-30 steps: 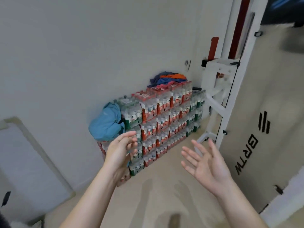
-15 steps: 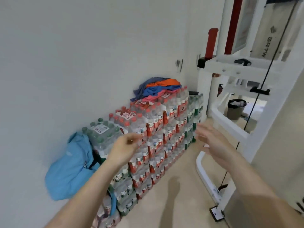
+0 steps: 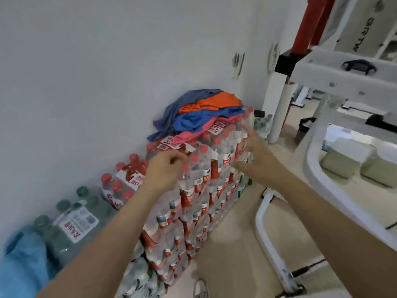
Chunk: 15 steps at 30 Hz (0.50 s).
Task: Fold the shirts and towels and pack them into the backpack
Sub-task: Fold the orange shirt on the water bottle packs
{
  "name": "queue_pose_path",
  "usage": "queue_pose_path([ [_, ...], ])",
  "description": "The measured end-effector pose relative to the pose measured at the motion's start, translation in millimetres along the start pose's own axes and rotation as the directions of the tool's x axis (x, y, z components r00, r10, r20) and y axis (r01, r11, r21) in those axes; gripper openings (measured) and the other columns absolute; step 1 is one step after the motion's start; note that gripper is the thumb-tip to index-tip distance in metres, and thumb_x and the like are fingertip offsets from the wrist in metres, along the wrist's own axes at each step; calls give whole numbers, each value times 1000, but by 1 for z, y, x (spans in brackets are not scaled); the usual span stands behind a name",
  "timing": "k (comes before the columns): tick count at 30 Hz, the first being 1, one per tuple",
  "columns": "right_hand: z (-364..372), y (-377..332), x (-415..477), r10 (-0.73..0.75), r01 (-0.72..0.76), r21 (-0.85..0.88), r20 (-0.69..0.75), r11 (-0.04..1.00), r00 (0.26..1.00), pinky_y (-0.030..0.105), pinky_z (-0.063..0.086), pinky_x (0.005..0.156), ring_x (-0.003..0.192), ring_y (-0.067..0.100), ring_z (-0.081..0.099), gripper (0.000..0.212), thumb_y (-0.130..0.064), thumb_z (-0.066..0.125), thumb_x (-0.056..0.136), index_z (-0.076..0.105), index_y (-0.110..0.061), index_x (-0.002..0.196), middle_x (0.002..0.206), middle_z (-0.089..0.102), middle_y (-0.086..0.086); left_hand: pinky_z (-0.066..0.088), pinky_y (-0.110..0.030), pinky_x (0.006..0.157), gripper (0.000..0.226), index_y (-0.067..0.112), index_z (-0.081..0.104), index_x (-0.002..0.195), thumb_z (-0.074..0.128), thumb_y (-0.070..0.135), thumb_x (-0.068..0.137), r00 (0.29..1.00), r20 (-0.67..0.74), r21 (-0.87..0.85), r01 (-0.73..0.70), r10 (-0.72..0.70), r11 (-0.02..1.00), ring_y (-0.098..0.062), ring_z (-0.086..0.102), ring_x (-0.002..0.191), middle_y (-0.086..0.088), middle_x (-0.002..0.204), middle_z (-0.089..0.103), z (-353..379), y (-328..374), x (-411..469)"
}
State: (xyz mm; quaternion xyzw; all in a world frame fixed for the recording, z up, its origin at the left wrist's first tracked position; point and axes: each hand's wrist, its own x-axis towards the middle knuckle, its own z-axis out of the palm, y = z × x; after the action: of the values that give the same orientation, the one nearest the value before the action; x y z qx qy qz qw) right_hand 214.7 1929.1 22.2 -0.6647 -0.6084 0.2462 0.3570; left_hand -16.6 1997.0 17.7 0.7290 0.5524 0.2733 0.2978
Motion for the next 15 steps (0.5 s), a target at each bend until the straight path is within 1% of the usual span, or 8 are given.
queue_pose_path([
  [3, 0, 9, 60, 72, -72, 117, 3, 991, 997, 30, 49, 87, 121, 18, 48, 89, -20, 70, 85, 12, -40, 148, 150, 27, -5, 43, -25, 68, 22, 19, 70, 92, 48, 14, 91, 1000, 4, 50, -16, 16, 999, -12, 60, 77, 7, 90, 68, 1, -11, 66],
  [5, -2, 13, 94, 132, -126, 221, -13, 967, 991, 27, 52, 73, 104, 18, 57, 79, -17, 67, 87, 19, -38, 146, 128, 45, -11, 41, -20, 66, 19, 17, 70, 95, 50, 17, 92, 999, 15, 99, -41, 40, 994, -11, 60, 79, 6, 88, 67, 4, -12, 103],
  [6, -1, 16, 112, 157, -146, 278, -16, 949, 987, 31, 52, 71, 95, 19, 60, 75, -15, 65, 89, 21, -37, 145, 120, 49, -11, 40, -16, 67, 19, 18, 69, 98, 52, 16, 92, 998, 38, 106, -54, 50, 993, -8, 60, 81, 7, 92, 67, 7, -12, 122],
  [8, 3, 24, 145, 210, -192, 343, -17, 920, 978, 31, 55, 71, 90, 18, 63, 72, -16, 62, 92, 20, -38, 146, 123, 53, -4, 40, -15, 81, 24, 17, 68, 107, 54, 8, 89, 994, 77, 110, -89, 81, 990, -8, 60, 96, 5, 106, 67, 18, -12, 156],
  [10, 7, 34, 185, 265, -220, 492, -22, 842, 964, 29, 55, 73, 96, 14, 63, 71, -16, 59, 94, 17, -39, 147, 125, 56, 2, 41, -22, 95, 32, 12, 67, 111, 55, 0, 84, 990, 63, 130, -136, 129, 982, -16, 58, 110, -1, 118, 65, 32, -9, 194],
  [12, 6, 40, 226, 331, -256, 630, -1, 733, 944, 44, 54, 87, 103, 21, 62, 64, -18, 54, 97, 18, -38, 147, 121, 57, 2, 43, -31, 98, 32, 11, 67, 113, 55, 1, 85, 986, 22, 149, -169, 168, 974, -20, 56, 115, -4, 120, 65, 46, -4, 233],
  [13, 4, 47, 247, 328, -261, 624, 7, 737, 945, 46, 53, 87, 98, 17, 62, 59, -21, 51, 99, 19, -36, 146, 116, 55, -3, 44, -34, 96, 30, 11, 67, 112, 55, 4, 86, 982, 16, 166, -190, 190, 968, -21, 56, 113, -4, 119, 65, 54, -3, 250],
  [15, 5, 65, 290, 266, -230, 553, 16, 800, 964, 29, 53, 74, 84, -2, 56, 54, -21, 49, 100, 22, -31, 145, 116, 49, -9, 48, -38, 89, 26, 13, 67, 112, 55, 12, 89, 969, 39, 253, -245, 243, 936, -23, 58, 108, -2, 116, 65, 73, -6, 286],
])
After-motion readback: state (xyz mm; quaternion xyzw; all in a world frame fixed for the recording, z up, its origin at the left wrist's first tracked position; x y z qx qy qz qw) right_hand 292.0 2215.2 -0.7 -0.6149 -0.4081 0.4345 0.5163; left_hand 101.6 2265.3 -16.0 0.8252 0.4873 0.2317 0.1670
